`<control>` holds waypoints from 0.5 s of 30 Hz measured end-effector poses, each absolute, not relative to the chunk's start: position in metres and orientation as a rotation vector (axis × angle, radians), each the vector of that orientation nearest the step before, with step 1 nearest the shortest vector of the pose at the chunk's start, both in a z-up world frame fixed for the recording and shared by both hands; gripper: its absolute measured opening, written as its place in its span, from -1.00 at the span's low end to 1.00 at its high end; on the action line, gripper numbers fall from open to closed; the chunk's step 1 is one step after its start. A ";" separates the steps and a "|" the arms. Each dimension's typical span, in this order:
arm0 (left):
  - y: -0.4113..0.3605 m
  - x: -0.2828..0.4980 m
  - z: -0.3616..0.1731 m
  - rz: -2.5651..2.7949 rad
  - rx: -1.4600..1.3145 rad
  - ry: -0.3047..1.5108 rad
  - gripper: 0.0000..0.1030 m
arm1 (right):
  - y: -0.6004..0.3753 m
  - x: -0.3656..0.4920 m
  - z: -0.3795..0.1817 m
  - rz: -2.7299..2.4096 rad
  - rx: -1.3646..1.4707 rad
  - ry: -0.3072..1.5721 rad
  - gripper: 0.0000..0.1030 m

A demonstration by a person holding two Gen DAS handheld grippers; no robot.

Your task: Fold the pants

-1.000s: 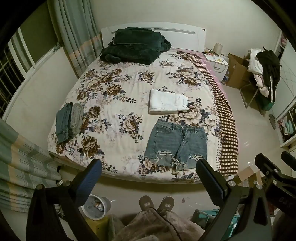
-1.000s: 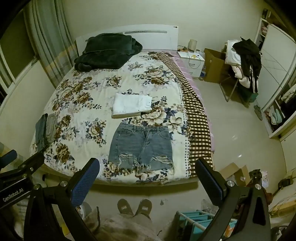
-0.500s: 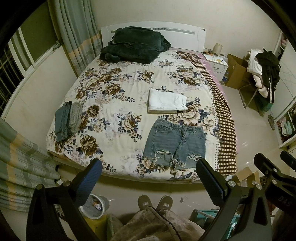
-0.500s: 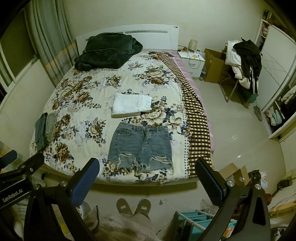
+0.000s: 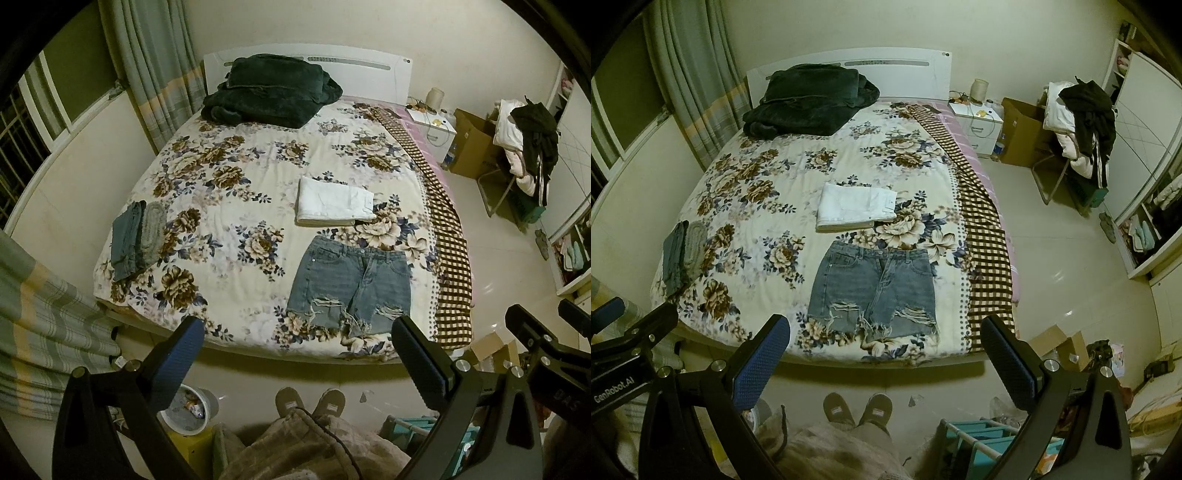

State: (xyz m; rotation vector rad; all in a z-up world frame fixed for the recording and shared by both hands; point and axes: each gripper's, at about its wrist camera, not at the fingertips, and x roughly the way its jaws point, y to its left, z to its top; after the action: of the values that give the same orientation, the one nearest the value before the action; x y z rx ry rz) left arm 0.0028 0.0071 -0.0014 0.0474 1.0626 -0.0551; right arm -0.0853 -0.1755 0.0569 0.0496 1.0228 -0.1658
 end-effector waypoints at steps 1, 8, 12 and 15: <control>0.007 0.003 -0.001 -0.056 0.047 1.064 1.00 | -0.175 -0.085 0.056 -0.165 0.050 1.022 1.00; 0.008 0.001 0.000 -0.057 0.047 1.064 1.00 | -0.164 -0.090 0.050 -0.162 0.046 1.021 1.00; 0.008 0.001 0.000 -0.059 0.046 1.063 1.00 | -0.161 -0.091 0.050 -0.160 0.045 1.019 1.00; 0.008 0.001 0.000 -0.059 0.045 1.063 1.00 | -0.161 -0.091 0.050 -0.161 0.045 1.020 1.00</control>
State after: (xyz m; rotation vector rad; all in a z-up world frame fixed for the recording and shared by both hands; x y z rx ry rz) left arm 0.0014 0.0080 -0.0001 0.0450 1.0631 -0.0595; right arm -0.0905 -0.1606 0.0502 0.0452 1.0196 -0.1610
